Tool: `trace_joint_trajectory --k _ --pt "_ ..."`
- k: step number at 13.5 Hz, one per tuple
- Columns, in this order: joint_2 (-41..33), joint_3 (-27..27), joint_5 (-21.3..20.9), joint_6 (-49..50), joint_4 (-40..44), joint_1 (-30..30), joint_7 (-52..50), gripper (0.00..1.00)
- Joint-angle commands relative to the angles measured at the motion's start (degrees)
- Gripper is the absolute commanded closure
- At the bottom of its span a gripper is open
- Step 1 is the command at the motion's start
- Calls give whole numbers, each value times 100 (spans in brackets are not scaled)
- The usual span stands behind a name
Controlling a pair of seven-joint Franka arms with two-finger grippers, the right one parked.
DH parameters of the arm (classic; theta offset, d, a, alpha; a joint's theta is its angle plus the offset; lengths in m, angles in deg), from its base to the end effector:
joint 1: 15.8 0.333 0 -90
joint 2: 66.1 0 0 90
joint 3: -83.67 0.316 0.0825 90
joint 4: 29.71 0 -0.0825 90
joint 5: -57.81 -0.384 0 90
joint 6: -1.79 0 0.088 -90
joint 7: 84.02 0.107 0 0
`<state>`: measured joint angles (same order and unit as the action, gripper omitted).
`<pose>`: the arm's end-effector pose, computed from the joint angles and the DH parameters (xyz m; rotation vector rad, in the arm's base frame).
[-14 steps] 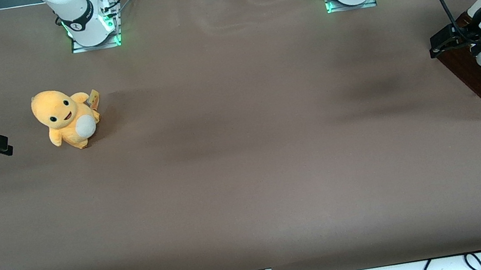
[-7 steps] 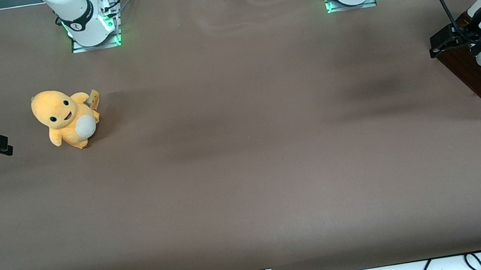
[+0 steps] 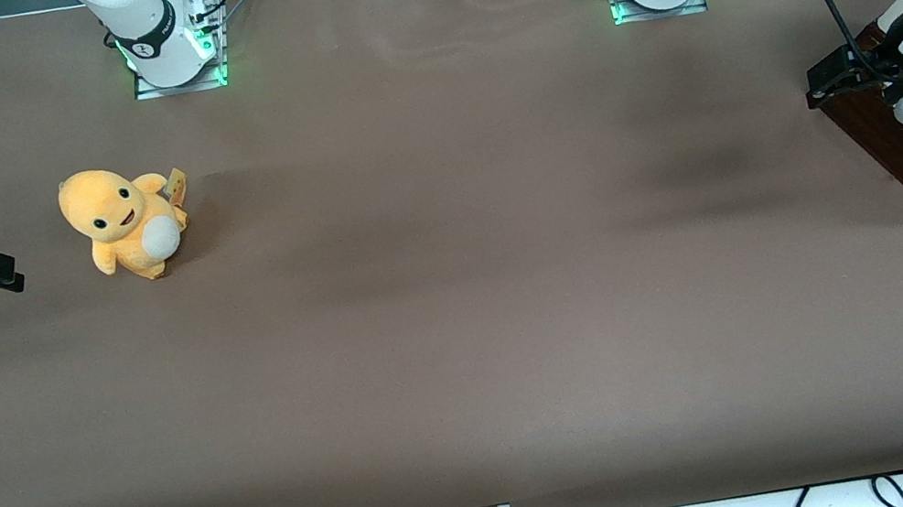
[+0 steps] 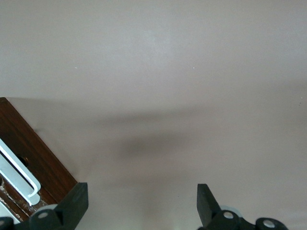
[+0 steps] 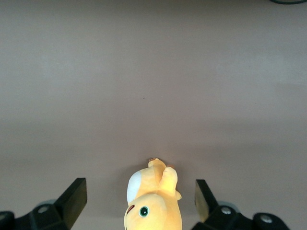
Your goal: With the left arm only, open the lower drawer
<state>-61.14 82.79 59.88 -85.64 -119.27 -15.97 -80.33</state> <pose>0.5728 -0.0141 0.5757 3.0928 -0.1271 -0.1904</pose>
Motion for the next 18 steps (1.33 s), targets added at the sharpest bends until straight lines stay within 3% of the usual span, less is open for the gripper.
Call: trace_joint_trajectory --k 1,13,18 --pt "-21 -27 -154 95 35 -10 -36 0" --pt "-12 -27 -206 112 18 -10 -36 0" --pt "391 -27 -478 156 35 -28 -53 0"
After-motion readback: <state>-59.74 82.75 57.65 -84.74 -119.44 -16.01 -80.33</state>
